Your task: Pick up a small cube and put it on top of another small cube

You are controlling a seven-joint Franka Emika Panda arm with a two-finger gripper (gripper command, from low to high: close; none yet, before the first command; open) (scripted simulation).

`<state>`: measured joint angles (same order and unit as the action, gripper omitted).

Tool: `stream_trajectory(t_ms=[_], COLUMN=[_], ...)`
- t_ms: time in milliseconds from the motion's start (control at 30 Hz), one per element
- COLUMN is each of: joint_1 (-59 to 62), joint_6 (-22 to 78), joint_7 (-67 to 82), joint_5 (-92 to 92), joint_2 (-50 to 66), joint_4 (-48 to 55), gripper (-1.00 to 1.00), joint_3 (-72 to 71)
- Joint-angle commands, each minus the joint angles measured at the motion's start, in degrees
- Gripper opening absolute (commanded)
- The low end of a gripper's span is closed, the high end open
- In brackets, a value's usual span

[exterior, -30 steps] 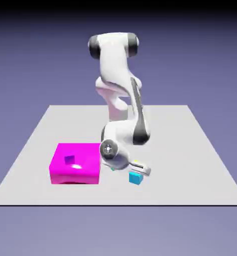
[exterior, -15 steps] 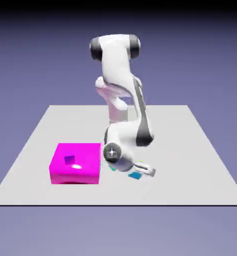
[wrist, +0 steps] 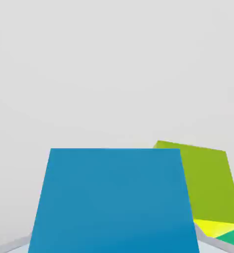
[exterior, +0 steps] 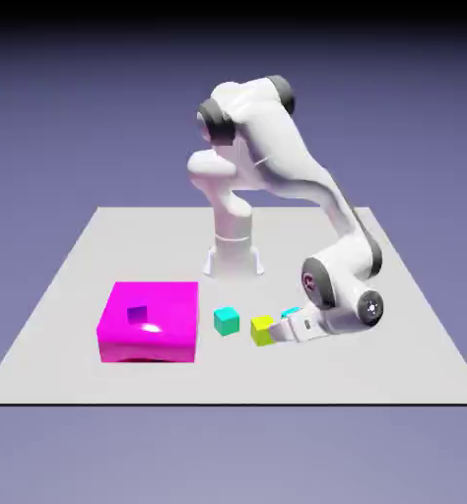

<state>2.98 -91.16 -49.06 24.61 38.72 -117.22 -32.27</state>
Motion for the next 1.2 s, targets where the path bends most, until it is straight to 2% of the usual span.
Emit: stream_trajectory(t_ms=[0, 733, 933, 1000, 1100, 1133, 1167], joint_1=[0.4, 9.4, 17.4, 17.8, 21.4, 21.5, 21.5], joint_6=[1.1, 24.8, 33.3, 33.7, 28.9, 28.9, 28.9], joint_7=[0.7, 16.5, 19.9, 20.1, 20.7, 20.7, 20.7], joint_5=[2.6, 57.4, 72.4, 73.1, 78.4, 78.4, 78.4], joint_2=[1.2, 28.2, 40.5, 41.0, 42.7, 42.7, 42.7], joint_4=[0.1, 2.1, 2.5, 2.5, 0.8, 0.8, 0.8], gripper=[-1.00, -1.00, -1.00, -1.00, -1.00, 1.00, 1.00], joint_3=[-1.5, -35.1, -45.7, -46.1, -40.3, -40.3, -40.3])
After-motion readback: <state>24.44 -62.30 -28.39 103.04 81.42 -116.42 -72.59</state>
